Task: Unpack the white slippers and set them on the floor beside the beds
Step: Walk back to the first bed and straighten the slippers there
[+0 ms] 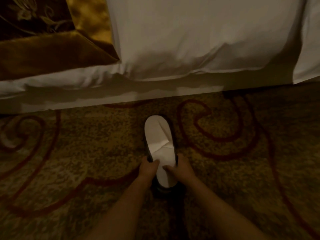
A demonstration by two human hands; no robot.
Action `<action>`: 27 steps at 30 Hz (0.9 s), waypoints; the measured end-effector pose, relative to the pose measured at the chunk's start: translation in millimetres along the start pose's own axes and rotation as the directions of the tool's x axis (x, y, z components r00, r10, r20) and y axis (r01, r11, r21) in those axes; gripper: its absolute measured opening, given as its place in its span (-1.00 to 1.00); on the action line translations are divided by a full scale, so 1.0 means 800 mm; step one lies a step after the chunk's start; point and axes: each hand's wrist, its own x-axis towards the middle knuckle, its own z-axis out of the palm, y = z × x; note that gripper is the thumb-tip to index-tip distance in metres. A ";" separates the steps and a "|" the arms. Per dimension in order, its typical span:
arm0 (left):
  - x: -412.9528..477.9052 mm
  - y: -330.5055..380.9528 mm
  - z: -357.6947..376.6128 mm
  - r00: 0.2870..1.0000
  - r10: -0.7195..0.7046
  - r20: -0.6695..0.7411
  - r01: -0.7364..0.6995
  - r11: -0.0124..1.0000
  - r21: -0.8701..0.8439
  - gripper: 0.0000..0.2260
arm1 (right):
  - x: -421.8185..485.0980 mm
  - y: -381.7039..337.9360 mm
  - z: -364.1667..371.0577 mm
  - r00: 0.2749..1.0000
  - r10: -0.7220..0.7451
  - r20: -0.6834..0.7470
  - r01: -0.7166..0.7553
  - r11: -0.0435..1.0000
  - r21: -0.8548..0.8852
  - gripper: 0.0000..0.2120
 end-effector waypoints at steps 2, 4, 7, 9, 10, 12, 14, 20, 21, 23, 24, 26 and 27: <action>0.003 0.002 -0.001 0.998 -0.053 0.034 0.056 0.994 -0.097 -0.57 | 0.003 0.001 -0.010 0.999 0.008 -0.045 -0.006 0.999 0.052 -0.38; 0.006 0.003 -0.001 0.994 -0.071 0.083 0.080 0.991 -0.110 -0.61 | 0.004 0.006 -0.022 0.992 0.031 -0.120 -0.023 0.998 0.063 -0.46; 0.007 0.004 0.000 0.988 -0.047 0.145 0.064 0.991 -0.114 -0.66 | 0.006 0.017 -0.042 0.967 0.073 -0.246 -0.042 0.991 0.129 -0.56; 0.008 0.004 -0.004 0.991 -0.033 0.131 0.047 0.993 -0.104 -0.66 | 0.009 0.024 -0.054 0.937 0.149 -0.316 -0.080 0.972 0.222 -0.61; 0.009 0.003 -0.007 0.992 -0.024 0.122 0.036 0.995 -0.093 -0.67 | 0.011 0.026 -0.061 0.918 0.193 -0.347 -0.102 0.959 0.264 -0.63; 0.012 0.001 -0.016 0.993 -0.018 0.116 0.026 0.997 -0.073 -0.69 | 0.014 0.033 -0.074 0.884 0.276 -0.377 -0.157 0.935 0.317 -0.63; 0.015 -0.001 -0.022 0.994 -0.030 0.104 0.038 0.997 -0.075 -0.67 | 0.011 0.040 -0.081 0.873 0.317 -0.370 -0.224 0.936 0.272 -0.59; 0.011 0.002 -0.027 0.987 -0.065 0.147 0.098 0.970 -0.224 -0.61 | -0.008 0.023 -0.074 0.890 -0.179 -0.420 0.029 0.940 -0.340 -0.69; 0.010 0.003 -0.027 0.985 -0.065 0.159 0.104 0.963 -0.250 -0.62 | -0.010 0.010 -0.069 0.922 -0.215 -0.322 0.143 0.962 -0.232 -0.72; 0.006 0.008 -0.025 0.984 -0.061 0.169 0.111 0.947 -0.302 -0.71 | -0.011 -0.012 -0.052 0.983 -0.173 -0.054 0.173 0.985 -0.013 -0.68; 0.002 0.010 -0.025 0.982 -0.065 0.176 0.120 0.938 -0.324 -0.76 | -0.011 -0.019 -0.044 0.988 -0.151 0.028 0.151 0.988 0.029 -0.65; -0.001 0.013 -0.030 0.978 -0.044 0.203 0.114 0.930 -0.349 -0.83 | -0.008 -0.026 -0.037 0.986 -0.164 0.033 0.159 0.981 0.108 -0.66; -0.002 0.015 -0.035 0.975 -0.017 0.224 0.102 0.922 -0.375 -0.82 | -0.007 -0.028 -0.039 0.983 -0.182 0.014 0.177 0.969 0.173 -0.69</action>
